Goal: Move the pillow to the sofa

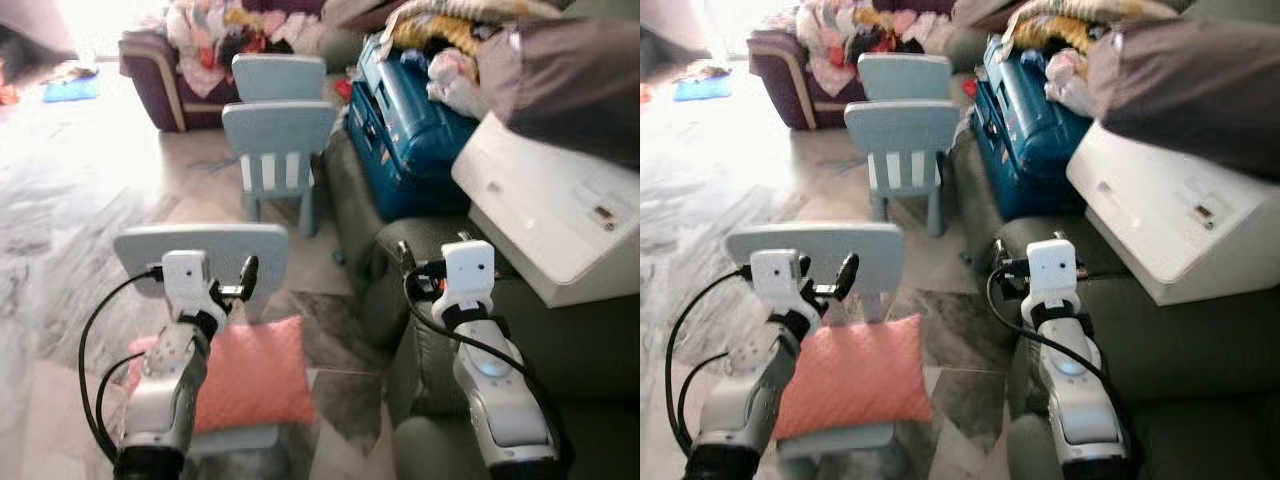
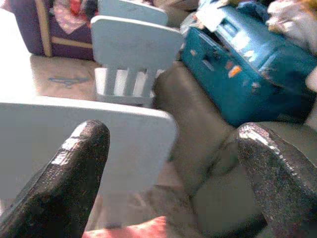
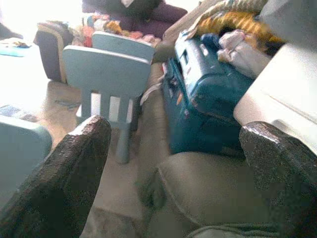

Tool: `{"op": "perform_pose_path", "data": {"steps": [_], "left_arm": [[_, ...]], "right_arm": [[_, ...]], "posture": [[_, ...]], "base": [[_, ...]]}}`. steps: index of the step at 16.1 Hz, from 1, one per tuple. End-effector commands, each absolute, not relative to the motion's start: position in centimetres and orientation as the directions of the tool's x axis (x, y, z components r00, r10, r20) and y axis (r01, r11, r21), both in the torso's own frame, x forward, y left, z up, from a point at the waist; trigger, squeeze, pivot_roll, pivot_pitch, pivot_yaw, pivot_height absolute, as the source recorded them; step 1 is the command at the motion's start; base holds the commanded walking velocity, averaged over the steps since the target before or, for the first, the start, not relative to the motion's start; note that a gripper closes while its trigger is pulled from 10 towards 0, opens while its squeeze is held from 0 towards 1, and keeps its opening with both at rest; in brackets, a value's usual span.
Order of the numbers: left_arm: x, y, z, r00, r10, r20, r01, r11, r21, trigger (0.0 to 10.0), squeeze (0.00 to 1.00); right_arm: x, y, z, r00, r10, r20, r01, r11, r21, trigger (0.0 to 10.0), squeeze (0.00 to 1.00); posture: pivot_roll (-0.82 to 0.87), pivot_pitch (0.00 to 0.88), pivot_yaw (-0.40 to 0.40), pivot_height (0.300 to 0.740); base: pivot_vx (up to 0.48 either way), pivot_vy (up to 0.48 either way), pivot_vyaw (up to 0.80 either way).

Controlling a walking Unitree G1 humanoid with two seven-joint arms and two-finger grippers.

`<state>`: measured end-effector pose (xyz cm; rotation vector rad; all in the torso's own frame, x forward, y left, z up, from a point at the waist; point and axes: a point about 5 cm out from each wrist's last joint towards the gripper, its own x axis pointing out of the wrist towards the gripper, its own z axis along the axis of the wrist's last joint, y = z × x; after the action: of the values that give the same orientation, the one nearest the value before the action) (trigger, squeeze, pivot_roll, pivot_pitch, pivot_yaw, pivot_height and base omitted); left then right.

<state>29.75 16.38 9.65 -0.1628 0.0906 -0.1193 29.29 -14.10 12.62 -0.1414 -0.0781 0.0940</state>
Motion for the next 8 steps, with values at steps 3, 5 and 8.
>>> {"op": "perform_pose_path", "data": {"steps": [3, 5, 8], "left_arm": [[29.50, 16.29, 9.08, 0.989, -0.102, -0.110, 0.088, 0.988, -0.125, 10.0, 0.00], [29.56, 16.27, 9.24, 0.990, -0.101, -0.098, 0.090, 0.989, -0.116, 10.0, 0.00], [29.59, 16.20, 9.51, 0.991, -0.102, -0.087, 0.092, 0.990, -0.111, 10.0, 0.00]], "right_arm": [[29.24, -13.79, 12.84, 0.990, 0.115, 0.078, -0.103, 0.984, -0.148, 10.0, 0.00], [29.23, -13.84, 12.83, 0.991, 0.114, 0.077, -0.101, 0.984, -0.148, 10.0, 0.00], [29.22, -13.82, 12.82, 0.990, 0.115, 0.076, -0.103, 0.984, -0.147, 10.0, 0.00]], "posture": [[-0.09, 0.097, -0.033, 0.740], [-0.09, 0.096, -0.035, 0.740], [-0.09, 0.095, -0.036, 0.740]], "base": [[0.000, 0.000, 0.00], [0.000, 0.000, 0.00], [0.000, 0.000, 0.00]]}}
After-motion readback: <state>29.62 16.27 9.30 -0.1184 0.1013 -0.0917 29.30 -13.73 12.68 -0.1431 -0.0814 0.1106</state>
